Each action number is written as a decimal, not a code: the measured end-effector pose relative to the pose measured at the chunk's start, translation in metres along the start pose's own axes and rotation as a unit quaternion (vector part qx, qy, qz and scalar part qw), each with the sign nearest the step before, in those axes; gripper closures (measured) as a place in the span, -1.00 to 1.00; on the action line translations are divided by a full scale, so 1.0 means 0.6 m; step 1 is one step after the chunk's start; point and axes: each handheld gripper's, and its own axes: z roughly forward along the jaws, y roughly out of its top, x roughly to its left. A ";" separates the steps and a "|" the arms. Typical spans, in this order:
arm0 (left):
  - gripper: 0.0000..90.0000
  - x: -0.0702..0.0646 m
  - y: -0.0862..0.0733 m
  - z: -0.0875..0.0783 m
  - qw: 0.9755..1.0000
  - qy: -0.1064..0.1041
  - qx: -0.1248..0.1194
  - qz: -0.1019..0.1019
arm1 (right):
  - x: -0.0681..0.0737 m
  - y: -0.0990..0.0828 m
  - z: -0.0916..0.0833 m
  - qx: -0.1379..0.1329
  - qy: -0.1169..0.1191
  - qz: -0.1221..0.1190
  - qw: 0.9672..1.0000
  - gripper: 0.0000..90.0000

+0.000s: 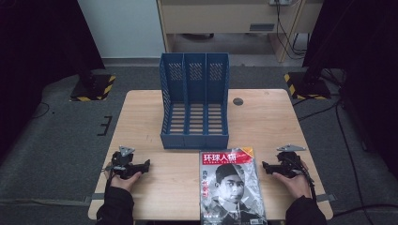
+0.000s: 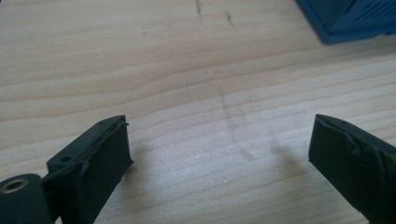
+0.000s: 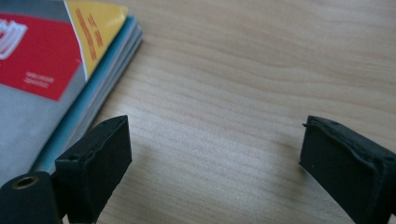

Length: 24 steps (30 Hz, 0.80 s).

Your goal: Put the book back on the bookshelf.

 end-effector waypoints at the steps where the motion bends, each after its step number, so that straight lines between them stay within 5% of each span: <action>1: -0.90 0.000 0.000 0.000 1.000 0.000 0.000 0.000 | 0.000 0.000 0.000 0.000 0.000 0.000 1.000 -0.79; 13: -0.88 -0.026 0.012 -0.023 0.999 -0.011 -0.032 0.002 | 0.000 0.004 -0.035 -0.040 0.040 0.039 0.998 -0.79; 20: -0.82 -0.036 0.015 -0.038 0.998 -0.036 -0.057 -0.009 | 0.006 0.007 -0.049 -0.057 0.049 0.038 0.996 -0.79; 24: -0.79 -0.047 0.015 -0.043 0.997 -0.046 -0.057 0.001 | 0.012 0.008 -0.054 -0.064 0.050 0.033 0.996 -0.76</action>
